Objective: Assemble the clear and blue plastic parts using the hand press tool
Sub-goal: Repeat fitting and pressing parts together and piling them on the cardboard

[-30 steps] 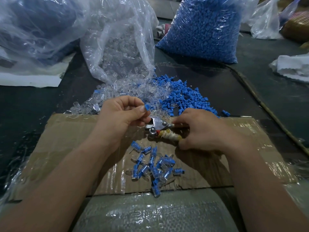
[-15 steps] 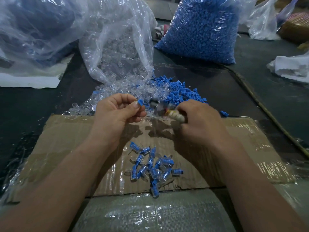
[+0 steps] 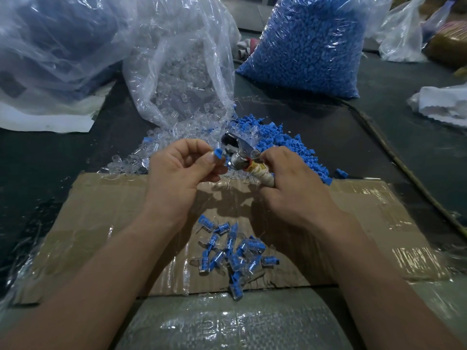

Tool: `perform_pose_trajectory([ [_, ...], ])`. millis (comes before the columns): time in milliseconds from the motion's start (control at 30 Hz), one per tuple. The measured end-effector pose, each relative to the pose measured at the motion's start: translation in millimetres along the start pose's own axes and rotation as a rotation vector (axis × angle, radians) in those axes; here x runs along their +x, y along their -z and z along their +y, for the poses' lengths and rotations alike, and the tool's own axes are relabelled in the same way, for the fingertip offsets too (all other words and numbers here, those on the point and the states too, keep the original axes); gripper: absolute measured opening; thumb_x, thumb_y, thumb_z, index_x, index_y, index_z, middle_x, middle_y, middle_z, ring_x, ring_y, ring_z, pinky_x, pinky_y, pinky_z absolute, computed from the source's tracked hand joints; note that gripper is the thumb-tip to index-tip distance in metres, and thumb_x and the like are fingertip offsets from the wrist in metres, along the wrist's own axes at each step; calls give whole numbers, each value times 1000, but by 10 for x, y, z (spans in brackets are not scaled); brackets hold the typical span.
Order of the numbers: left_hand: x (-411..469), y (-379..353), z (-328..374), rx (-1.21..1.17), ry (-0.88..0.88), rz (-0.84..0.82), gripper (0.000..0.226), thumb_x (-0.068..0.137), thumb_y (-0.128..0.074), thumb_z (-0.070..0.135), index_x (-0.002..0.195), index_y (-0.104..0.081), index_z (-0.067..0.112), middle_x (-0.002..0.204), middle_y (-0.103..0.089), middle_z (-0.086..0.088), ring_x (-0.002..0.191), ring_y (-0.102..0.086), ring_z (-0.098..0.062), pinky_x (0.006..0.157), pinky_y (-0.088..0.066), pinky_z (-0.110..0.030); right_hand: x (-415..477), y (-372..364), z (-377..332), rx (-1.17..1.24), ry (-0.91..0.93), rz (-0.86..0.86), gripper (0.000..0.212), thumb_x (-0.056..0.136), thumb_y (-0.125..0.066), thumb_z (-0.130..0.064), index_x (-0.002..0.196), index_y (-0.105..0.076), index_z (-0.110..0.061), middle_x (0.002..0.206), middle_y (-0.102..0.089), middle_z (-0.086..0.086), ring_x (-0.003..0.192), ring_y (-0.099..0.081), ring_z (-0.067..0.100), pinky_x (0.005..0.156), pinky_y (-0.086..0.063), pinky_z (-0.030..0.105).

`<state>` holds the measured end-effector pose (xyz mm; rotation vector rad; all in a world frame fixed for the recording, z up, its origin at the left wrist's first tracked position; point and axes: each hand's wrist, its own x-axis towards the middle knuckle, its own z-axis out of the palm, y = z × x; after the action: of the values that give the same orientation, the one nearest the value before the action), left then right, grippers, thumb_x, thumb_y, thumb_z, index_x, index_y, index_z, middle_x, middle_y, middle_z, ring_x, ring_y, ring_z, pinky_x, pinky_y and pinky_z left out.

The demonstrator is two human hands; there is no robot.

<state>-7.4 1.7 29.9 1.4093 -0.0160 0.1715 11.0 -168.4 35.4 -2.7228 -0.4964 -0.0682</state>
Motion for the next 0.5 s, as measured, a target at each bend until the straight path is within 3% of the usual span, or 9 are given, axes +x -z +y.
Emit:
perform_pose_trajectory([
  [300, -14, 9, 4, 21, 27, 15, 12, 82, -56, -1, 79, -59, 10, 64, -67, 3, 59, -64, -7, 55, -51, -14, 11, -1, -29, -9, 23, -39, 28, 81, -56, -26, 94, -31, -27, 91, -33, -9, 82, -29, 8, 69, -23, 26],
  [500, -20, -11, 17, 109, -37, 28, 15, 82, -57, -3, 78, -59, 12, 65, -65, 1, 59, -62, -4, 56, -48, -12, 42, -2, -32, -21, 31, -37, 21, 80, -53, -23, 90, -36, -26, 77, -31, -15, 78, -32, 10, 64, -23, 27],
])
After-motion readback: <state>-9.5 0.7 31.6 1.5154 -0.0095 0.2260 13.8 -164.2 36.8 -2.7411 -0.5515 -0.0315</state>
